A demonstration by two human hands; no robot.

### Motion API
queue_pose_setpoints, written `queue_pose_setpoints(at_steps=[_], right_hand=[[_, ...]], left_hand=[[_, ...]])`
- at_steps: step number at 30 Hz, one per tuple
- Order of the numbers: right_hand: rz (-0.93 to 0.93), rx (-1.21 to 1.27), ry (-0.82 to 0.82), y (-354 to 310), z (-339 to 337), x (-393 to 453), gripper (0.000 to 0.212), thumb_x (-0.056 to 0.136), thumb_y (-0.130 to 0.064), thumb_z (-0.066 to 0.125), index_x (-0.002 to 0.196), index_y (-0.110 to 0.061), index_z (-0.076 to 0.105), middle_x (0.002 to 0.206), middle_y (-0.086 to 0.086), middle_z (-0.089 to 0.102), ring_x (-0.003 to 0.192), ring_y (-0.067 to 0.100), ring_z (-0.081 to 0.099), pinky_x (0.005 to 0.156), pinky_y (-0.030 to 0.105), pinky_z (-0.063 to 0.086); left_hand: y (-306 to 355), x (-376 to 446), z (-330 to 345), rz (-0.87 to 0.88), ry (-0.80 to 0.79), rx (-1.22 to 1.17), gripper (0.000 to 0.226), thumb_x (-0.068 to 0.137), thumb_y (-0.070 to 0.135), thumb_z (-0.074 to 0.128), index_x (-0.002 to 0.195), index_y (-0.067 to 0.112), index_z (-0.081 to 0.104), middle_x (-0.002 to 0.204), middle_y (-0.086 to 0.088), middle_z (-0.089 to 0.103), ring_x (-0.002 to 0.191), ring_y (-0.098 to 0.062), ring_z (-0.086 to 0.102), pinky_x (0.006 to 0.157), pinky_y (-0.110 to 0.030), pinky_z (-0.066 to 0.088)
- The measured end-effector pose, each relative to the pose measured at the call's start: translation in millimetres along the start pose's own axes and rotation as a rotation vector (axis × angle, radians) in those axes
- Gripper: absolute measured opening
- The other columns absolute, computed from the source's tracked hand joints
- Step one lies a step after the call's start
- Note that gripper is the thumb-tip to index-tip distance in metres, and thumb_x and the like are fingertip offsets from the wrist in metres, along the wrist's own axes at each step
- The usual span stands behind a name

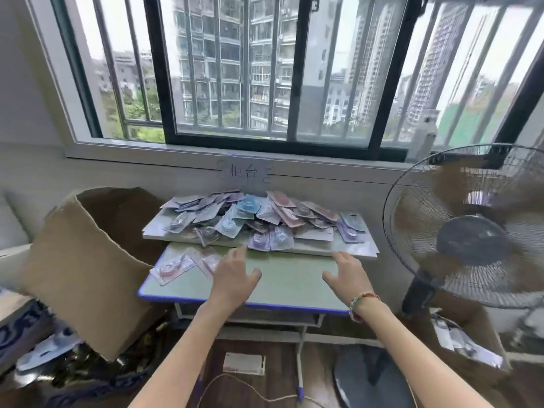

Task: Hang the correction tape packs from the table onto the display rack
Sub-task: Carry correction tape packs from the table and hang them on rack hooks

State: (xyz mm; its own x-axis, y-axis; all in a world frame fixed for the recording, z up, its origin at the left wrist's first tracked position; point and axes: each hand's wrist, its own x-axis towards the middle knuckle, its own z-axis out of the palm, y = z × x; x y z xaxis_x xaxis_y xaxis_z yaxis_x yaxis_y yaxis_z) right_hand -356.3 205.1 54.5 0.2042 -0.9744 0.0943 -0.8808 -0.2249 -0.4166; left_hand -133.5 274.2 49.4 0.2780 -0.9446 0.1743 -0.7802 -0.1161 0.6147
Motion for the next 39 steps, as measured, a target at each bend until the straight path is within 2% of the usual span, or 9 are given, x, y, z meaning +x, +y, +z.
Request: queue_pose_setpoints(at_steps=[9,16,21,25,29,32,35,37,39], right_hand=[[-0.035,0.002,0.004,25,8,166,0.056,0.090,-0.025,0.058,0.141,-0.010,0.040,0.142,0.009,0.043,0.131,0.025,0.038,0.109,0.031,0.029],[-0.008,-0.009,-0.045,51,22,258,0.055,0.088,-0.019,0.058,0.139,-0.009,0.042,0.140,0.013,0.043,0.128,0.029,0.040,0.106,0.032,0.031],[0.050,-0.027,-0.095,69,37,315,0.060,0.091,-0.026,0.058,0.144,-0.011,0.034,0.146,0.013,0.036,0.134,0.029,0.033,0.110,0.034,0.028],[0.136,-0.010,-0.094,83,50,364,0.058,0.090,-0.024,0.058,0.142,-0.011,0.036,0.142,0.012,0.041,0.127,0.030,0.040,0.104,0.039,0.037],[0.200,-0.001,-0.140,96,59,422,0.072,0.087,-0.026,0.062,0.147,-0.008,0.026,0.147,0.015,0.035,0.132,0.030,0.038,0.107,0.037,0.034],[0.185,-0.024,-0.233,108,74,457,0.088,0.086,-0.033,0.065,0.151,-0.007,0.013,0.156,0.011,0.018,0.142,0.027,0.021,0.114,0.035,0.021],[0.175,-0.093,-0.317,121,90,482,0.096,0.083,-0.037,0.068,0.151,-0.007,0.007,0.158,0.010,0.011,0.145,0.027,0.013,0.117,0.035,0.014],[0.175,-0.128,-0.369,126,95,492,0.098,0.082,-0.039,0.068,0.151,-0.009,0.004,0.158,0.009,0.009,0.145,0.028,0.012,0.118,0.037,0.013],[0.181,-0.129,-0.424,127,98,498,0.098,0.081,-0.041,0.068,0.151,-0.010,0.006,0.157,0.010,0.015,0.143,0.030,0.019,0.116,0.037,0.020]], left_hand=[[10,151,43,-0.053,-0.011,0.008,0.067,0.093,0.029,0.059,0.148,0.005,0.028,0.149,-0.012,0.036,0.138,-0.025,0.033,0.111,-0.029,0.023],[8,243,84,-0.094,-0.064,0.058,0.063,0.093,0.030,0.057,0.146,0.006,0.032,0.148,-0.013,0.036,0.135,-0.027,0.034,0.111,-0.038,0.030],[5,319,116,-0.086,-0.070,0.078,0.068,0.092,0.031,0.058,0.147,0.004,0.029,0.150,-0.021,0.028,0.140,-0.033,0.024,0.115,-0.038,0.021],[7,381,142,-0.094,-0.092,0.151,0.069,0.095,0.038,0.054,0.148,0.005,0.024,0.155,-0.024,0.017,0.145,-0.034,0.013,0.118,-0.039,0.013],[5,439,166,-0.044,-0.196,0.184,0.072,0.098,0.040,0.048,0.153,0.011,0.012,0.160,-0.016,0.006,0.147,-0.032,0.004,0.120,-0.040,0.008],[-4,472,187,0.024,-0.243,0.260,0.070,0.097,0.041,0.047,0.154,0.016,0.014,0.161,-0.009,0.008,0.148,-0.030,0.003,0.120,-0.044,0.008],[-12,491,203,0.052,-0.351,0.331,0.069,0.098,0.045,0.042,0.155,0.021,0.011,0.163,-0.005,0.000,0.149,-0.028,-0.007,0.120,-0.047,-0.002],[-16,498,208,0.068,-0.389,0.363,0.067,0.099,0.046,0.039,0.155,0.021,0.012,0.163,-0.003,0.000,0.148,-0.029,-0.009,0.119,-0.048,-0.003],[-21,503,210,0.086,-0.401,0.379,0.061,0.100,0.042,0.039,0.153,0.020,0.020,0.162,-0.003,0.010,0.149,-0.031,-0.005,0.120,-0.049,0.000]])
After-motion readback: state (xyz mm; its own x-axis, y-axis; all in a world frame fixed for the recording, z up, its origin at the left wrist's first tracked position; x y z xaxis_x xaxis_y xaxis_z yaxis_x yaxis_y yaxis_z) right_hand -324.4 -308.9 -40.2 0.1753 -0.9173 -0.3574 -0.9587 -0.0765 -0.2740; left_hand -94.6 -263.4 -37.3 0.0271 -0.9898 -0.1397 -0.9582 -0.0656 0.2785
